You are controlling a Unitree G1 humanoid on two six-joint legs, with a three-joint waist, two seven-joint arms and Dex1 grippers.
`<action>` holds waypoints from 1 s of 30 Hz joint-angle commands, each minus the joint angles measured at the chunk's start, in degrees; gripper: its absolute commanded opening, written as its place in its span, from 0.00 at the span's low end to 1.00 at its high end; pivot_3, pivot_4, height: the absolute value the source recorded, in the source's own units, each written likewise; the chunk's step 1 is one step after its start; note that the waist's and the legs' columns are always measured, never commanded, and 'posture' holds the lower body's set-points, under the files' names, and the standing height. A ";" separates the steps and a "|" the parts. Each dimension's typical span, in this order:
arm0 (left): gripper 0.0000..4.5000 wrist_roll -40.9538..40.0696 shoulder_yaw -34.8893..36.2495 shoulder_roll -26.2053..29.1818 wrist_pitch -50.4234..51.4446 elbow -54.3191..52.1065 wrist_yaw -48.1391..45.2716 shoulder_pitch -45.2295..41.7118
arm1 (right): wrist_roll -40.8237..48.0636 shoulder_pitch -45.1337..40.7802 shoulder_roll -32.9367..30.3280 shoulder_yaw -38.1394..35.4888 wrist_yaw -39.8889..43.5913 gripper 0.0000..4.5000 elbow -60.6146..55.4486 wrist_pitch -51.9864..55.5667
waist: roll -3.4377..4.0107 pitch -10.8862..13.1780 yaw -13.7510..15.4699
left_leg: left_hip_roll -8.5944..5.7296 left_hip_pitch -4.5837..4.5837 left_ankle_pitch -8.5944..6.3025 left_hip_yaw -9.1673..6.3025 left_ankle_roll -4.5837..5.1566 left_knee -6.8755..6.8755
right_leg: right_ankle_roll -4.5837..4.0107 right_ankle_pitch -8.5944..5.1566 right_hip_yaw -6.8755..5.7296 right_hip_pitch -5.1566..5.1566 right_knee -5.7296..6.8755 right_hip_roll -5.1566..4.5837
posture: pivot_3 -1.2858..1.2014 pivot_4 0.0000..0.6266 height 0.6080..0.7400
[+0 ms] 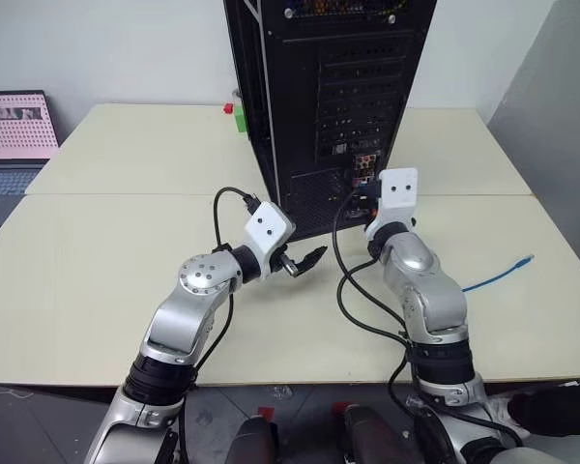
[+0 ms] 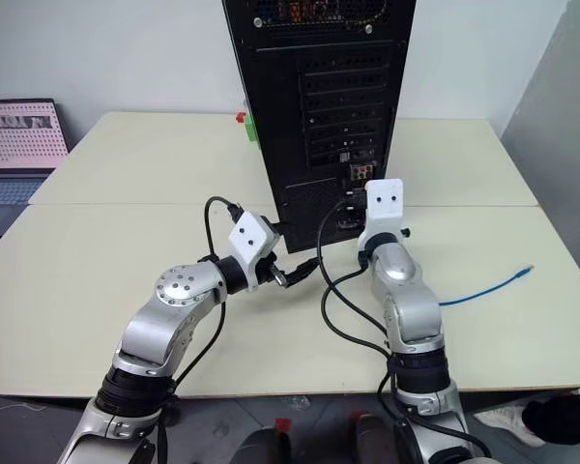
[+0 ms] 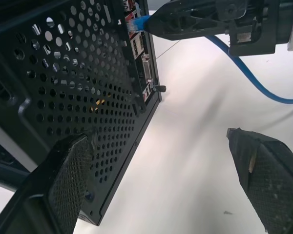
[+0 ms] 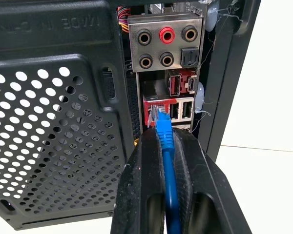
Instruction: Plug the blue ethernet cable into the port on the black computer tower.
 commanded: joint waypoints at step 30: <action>1.00 0.19 2.58 1.27 0.57 -2.36 1.76 0.60 | 2.10 -0.40 -6.93 2.05 9.58 0.59 -3.17 -2.20 | 0.00 0.00 -1.39 | 0.02 -0.07 -0.01 0.14 0.01 -0.04 | 0.02 0.01 0.85 -0.30 0.04 0.05 | 0.52 0.24 1.00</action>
